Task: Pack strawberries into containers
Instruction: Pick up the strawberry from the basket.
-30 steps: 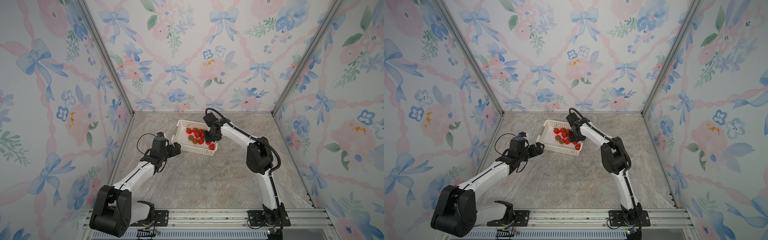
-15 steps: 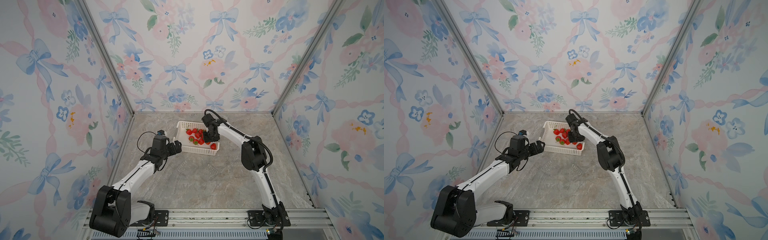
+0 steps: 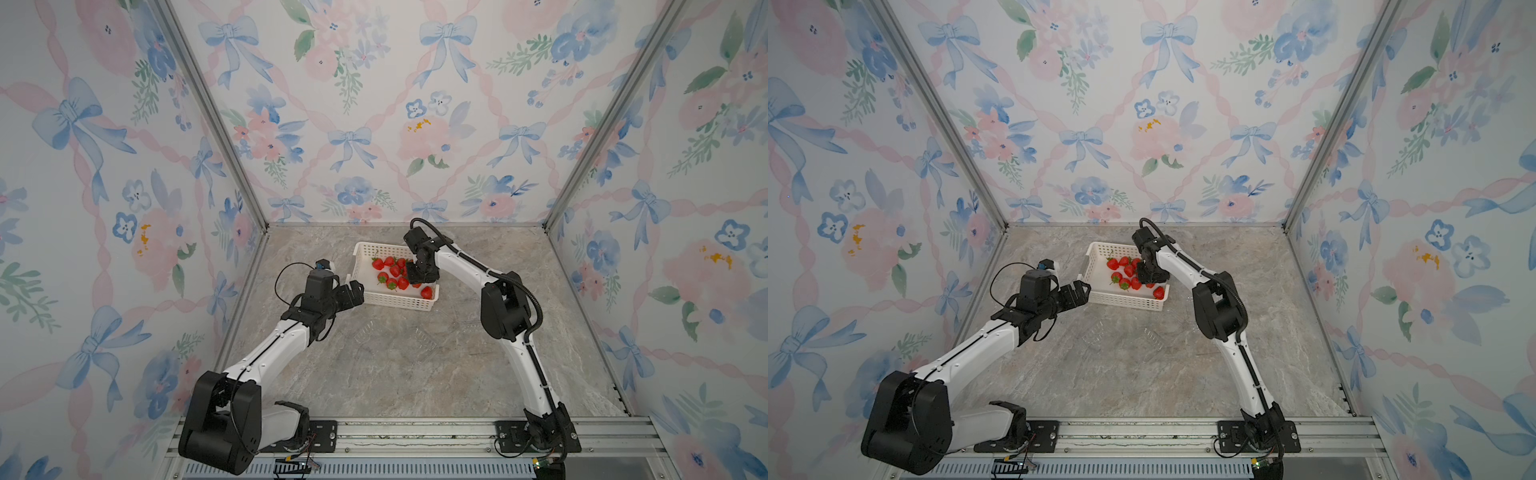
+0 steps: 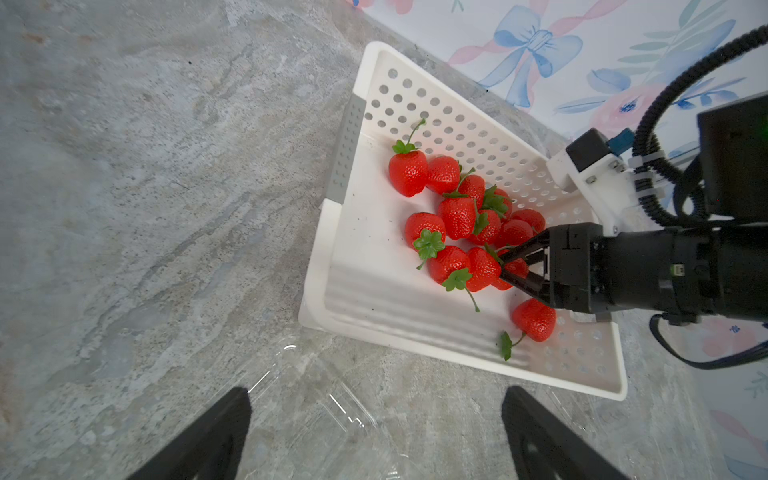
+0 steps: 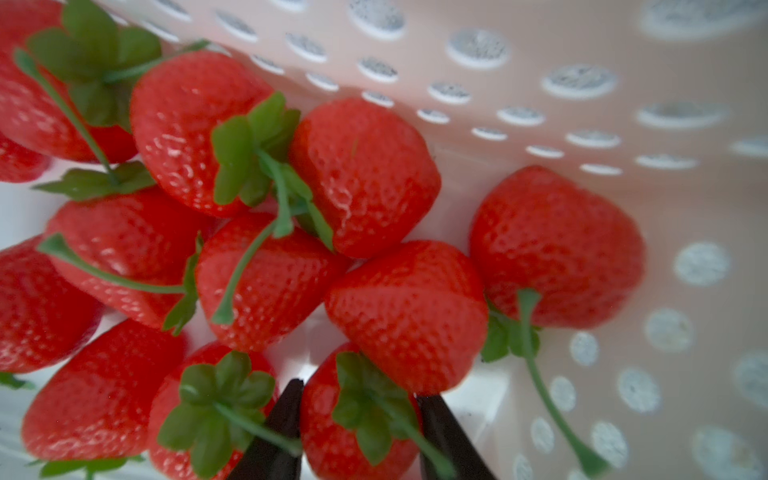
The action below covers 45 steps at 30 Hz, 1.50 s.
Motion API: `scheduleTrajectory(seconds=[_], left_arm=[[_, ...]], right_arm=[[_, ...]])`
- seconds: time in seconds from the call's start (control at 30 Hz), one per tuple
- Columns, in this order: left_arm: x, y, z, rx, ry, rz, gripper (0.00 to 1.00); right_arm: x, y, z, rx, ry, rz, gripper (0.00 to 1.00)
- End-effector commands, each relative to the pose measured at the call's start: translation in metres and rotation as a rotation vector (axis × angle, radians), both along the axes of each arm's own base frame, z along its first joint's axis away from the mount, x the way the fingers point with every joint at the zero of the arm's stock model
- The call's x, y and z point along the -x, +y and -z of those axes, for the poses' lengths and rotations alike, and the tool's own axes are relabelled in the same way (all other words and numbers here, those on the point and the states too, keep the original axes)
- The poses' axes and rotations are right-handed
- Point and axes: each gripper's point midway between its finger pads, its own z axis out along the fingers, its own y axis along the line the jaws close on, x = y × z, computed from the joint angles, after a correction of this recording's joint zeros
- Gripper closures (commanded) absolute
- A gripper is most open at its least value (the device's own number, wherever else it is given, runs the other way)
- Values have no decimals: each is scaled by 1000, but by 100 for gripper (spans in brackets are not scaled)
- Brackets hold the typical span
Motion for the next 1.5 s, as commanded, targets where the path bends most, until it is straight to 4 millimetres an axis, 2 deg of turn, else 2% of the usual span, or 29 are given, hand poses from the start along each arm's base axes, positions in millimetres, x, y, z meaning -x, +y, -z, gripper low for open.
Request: scheduleTrajectory(seconds=[0.0,0.17,0.4,0.6,0.83,0.87,0.97,1.23,1.37,1.47], left_arm=[[1,-1,-8,-12,-26,17,3],[3,-1,-5,-13,-19,18,3],[3,0,-5,-14,-20,13,3],[4,0,-9,-10,-29,10,3],[4,-1,-11,-5,-36,12,3],[10,1,0,-12,-11,12,3],[12,0,2,-11,-8,11,3],[17,4,2,-21,-5,2,3],[21,8,3,-36,4,-8,2],[25,8,7,-30,17,-6,2]], right_arm=[[-2,-6,10,29,10,13,62],[-2,-6,9,35,0,3,70],[-5,-4,-15,17,-70,-7,78],[-4,-3,-45,-12,-127,-10,78],[3,3,-65,-41,-150,-27,77],[5,5,-68,-46,-153,-32,77],[10,12,-79,-59,-170,-56,77],[35,31,-124,-81,-229,-127,77],[62,53,-139,-121,-220,-198,76],[87,73,-140,-146,-201,-258,76]])
